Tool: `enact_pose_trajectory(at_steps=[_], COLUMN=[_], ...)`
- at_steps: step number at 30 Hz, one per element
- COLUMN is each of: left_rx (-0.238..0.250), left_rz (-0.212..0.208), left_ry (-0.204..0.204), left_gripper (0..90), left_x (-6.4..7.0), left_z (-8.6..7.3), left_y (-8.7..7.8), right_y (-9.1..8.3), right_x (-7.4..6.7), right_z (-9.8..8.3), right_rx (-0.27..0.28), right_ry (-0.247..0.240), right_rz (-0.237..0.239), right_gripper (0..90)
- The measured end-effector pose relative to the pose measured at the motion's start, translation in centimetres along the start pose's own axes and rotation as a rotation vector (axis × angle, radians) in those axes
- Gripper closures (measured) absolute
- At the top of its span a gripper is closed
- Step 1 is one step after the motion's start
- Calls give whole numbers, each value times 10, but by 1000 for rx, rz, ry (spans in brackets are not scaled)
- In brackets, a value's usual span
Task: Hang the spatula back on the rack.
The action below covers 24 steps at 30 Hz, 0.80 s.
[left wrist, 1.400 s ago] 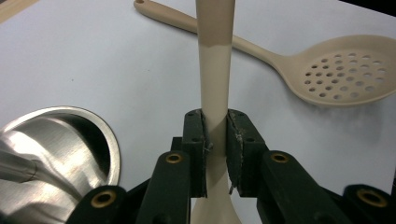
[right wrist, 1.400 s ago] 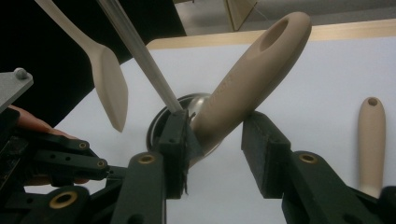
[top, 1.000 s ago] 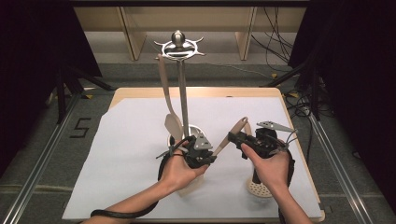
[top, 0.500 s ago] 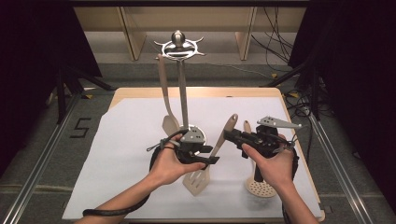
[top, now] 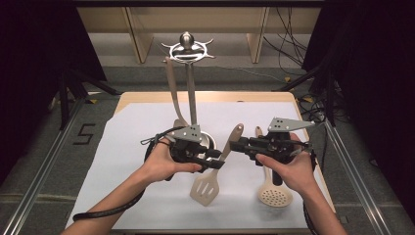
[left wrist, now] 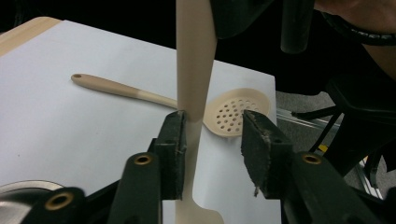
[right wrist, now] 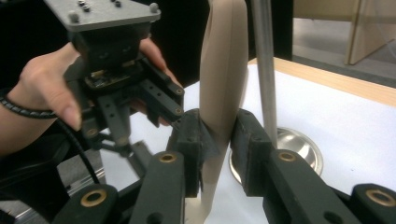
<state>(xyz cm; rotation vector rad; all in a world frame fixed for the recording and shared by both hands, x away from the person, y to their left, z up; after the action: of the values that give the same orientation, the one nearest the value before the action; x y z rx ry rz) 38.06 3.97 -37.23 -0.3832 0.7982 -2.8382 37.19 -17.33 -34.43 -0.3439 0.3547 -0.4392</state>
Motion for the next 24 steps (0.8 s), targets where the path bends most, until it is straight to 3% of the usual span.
enact_pose_trajectory(at_steps=[2, 3, 4, 5, 6, 8, 11, 14, 16, 17, 19, 21, 24], left_rx=[7, 3, 6, 2, 0, -1, -8, -4, -8, -8, -6, -4, 9], left_rz=[-16, -4, -1, -2, -5, -14, -19, -36, -32, -33, -46, -36, -29], left_ry=[26, -5, 3, 18, 30, 11, 17, 9, 18, 14, 8, -3, -7], left_gripper=[634, 632, 628, 624, 624, 631, 675, 704, 706, 707, 727, 752, 757], left_x=[-2, -1, -3, -4, -5, -3, -2, -1, -1, 0, 0, 0, 2], left_z=[1, 0, 1, 1, 2, 1, 1, 1, 1, 1, 0, 1, 2], left_y=[0, 0, 0, 0, 0, 1, 2, 3, 4, 4, 5, 4, 3], right_y=[0, 0, 1, 1, 2, 4, 7, 7, 6, 8, 8, 7, 8], right_x=[-2, -3, -4, -6, -5, -9, -8, -10, -12, -10, -13, -14, -13], right_z=[0, 0, 1, 1, 2, 2, 4, 4, 4, 5, 5, 4, 5], right_rx=[-17, -21, -21, -35, -33, -41, -27, -49, -46, -22, -33, -40, -11], right_ry=[15, 21, 2, 12, -31, -6, -40, -49, -18, -63, -32, -12, -30], right_rz=[31, 42, 52, 64, 46, 69, 78, 89, 82, 78, 99, 86, 95], right_gripper=[749, 750, 750, 750, 749, 749, 749, 749, 749, 749, 749, 749, 746])
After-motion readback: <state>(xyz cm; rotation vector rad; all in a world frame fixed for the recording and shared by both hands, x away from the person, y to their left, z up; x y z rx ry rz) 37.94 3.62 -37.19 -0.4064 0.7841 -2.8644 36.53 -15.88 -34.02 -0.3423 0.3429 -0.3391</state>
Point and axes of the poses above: each handheld gripper's, and its own axes: y roughly forward along the jaws, z roughly out of its top, x roughly to its right, the point moved 3 cm from there along y, roughly forward along the jaws, and after that the axes turned 5 degrees about -x, right-handed, at the moved point
